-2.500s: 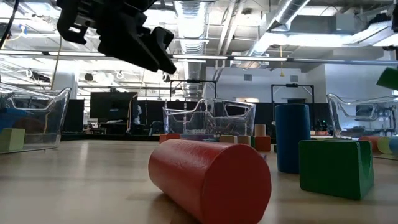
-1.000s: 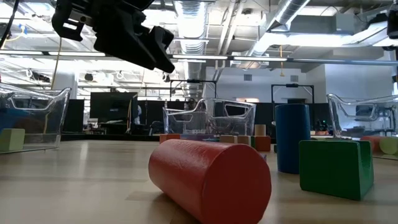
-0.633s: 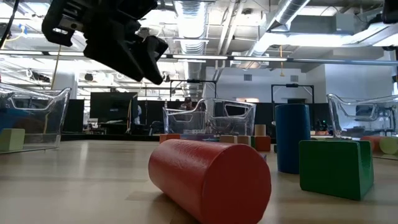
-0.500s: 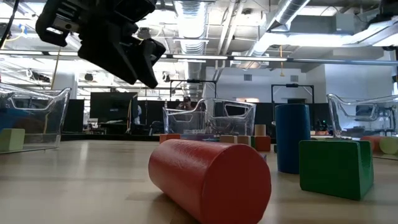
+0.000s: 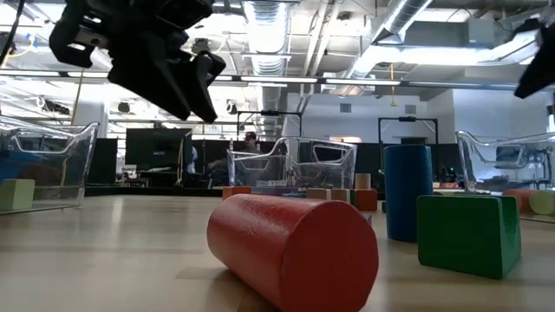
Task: Sort blocks by size
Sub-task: Put the brown arc block into the left transparent bin
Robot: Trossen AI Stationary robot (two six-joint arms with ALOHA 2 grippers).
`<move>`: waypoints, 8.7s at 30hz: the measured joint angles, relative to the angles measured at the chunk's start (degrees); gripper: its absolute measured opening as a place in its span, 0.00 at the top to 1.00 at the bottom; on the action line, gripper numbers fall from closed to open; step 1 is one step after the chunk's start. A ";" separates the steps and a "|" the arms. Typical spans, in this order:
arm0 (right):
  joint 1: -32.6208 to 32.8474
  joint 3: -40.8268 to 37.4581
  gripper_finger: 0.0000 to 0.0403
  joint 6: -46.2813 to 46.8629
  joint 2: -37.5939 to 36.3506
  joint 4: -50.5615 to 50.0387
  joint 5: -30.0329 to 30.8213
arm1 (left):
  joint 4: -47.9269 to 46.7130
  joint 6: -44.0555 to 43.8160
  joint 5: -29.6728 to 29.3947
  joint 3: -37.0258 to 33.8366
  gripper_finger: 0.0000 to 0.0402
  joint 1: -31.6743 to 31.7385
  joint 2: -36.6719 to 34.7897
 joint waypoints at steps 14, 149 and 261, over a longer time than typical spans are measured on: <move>-8.97 0.00 0.48 -30.74 0.01 24.12 0.03 | -11.71 -5.10 -1.09 0.04 0.62 -0.04 -12.23; -45.58 -2.25 0.83 -82.09 28.09 55.48 -30.44 | 24.15 -15.99 -11.56 -16.90 0.62 -11.47 -8.87; -34.19 24.44 0.50 -72.78 28.20 39.16 -38.97 | 29.74 41.79 -28.39 -3.34 0.66 -17.90 3.57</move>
